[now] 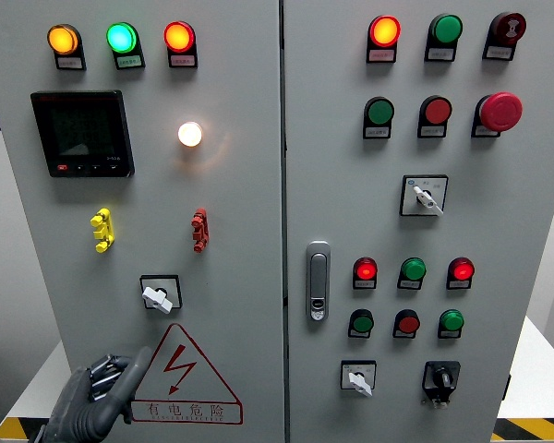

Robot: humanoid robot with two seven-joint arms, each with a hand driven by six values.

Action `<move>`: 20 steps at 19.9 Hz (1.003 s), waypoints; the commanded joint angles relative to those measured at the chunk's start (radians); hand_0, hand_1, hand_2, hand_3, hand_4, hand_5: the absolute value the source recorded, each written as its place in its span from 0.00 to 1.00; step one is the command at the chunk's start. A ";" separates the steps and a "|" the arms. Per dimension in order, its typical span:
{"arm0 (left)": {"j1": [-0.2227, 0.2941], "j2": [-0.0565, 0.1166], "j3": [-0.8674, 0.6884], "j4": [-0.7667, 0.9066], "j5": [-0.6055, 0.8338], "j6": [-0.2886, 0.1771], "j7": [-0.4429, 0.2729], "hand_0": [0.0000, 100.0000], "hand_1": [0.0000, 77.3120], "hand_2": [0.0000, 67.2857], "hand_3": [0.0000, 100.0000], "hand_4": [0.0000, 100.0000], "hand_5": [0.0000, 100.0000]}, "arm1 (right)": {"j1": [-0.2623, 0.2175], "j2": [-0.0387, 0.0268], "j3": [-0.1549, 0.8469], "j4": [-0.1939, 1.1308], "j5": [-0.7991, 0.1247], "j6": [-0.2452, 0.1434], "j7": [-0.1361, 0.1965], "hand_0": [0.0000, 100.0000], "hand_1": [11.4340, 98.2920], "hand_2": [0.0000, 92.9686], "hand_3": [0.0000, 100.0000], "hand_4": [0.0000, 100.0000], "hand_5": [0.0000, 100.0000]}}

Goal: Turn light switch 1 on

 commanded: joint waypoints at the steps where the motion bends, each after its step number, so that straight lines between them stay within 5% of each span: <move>1: 0.088 0.008 0.011 0.038 -0.092 -0.010 -0.097 0.00 0.64 0.76 0.85 0.96 0.80 | 0.000 0.0000 0.000 0.001 0.000 0.000 0.000 0.00 0.09 0.00 0.19 0.19 0.11; 2: 0.111 0.013 0.030 0.058 -0.109 -0.013 -0.128 0.00 0.63 0.76 0.85 0.96 0.80 | 0.000 -0.0016 0.000 0.001 0.000 -0.002 0.000 0.00 0.09 0.00 0.19 0.19 0.11; 5: 0.181 0.068 0.095 0.159 -0.123 -0.014 -0.173 0.00 0.61 0.74 0.86 0.97 0.80 | 0.000 0.0000 0.000 -0.001 0.000 0.000 0.000 0.00 0.09 0.00 0.19 0.19 0.11; 8: 0.238 0.103 0.154 0.297 -0.135 -0.013 -0.221 0.00 0.57 0.73 0.88 0.98 0.80 | 0.000 0.0000 0.000 0.001 0.000 0.000 0.000 0.00 0.09 0.00 0.19 0.19 0.11; 9: 0.254 0.128 0.187 0.345 -0.152 -0.014 -0.263 0.00 0.54 0.73 0.89 0.98 0.79 | 0.000 0.0000 0.000 -0.001 0.000 0.000 0.000 0.00 0.09 0.00 0.19 0.19 0.11; 11: 0.284 0.203 0.308 0.451 -0.213 -0.013 -0.344 0.00 0.53 0.70 0.88 0.97 0.77 | 0.000 0.0000 0.000 -0.001 0.000 0.000 0.000 0.00 0.09 0.00 0.19 0.19 0.11; 12: 0.291 0.235 0.377 0.497 -0.264 -0.013 -0.376 0.00 0.51 0.66 0.84 0.94 0.73 | 0.000 0.0000 0.000 -0.001 0.000 0.000 0.000 0.00 0.09 0.00 0.19 0.19 0.11; 15: 0.292 0.289 0.543 0.593 -0.411 -0.007 -0.458 0.00 0.45 0.47 0.66 0.81 0.66 | 0.000 0.0000 0.000 -0.001 0.000 0.000 0.000 0.00 0.09 0.00 0.19 0.19 0.11; 18: 0.292 0.349 0.742 0.711 -0.522 -0.005 -0.566 0.00 0.41 0.41 0.46 0.68 0.60 | 0.000 0.0000 0.000 0.001 0.000 0.000 0.000 0.00 0.09 0.00 0.19 0.19 0.11; 20: 0.282 0.353 0.853 0.796 -0.594 -0.005 -0.614 0.00 0.37 0.39 0.37 0.62 0.59 | 0.000 0.0000 0.000 -0.001 0.000 -0.002 0.000 0.00 0.09 0.00 0.19 0.19 0.11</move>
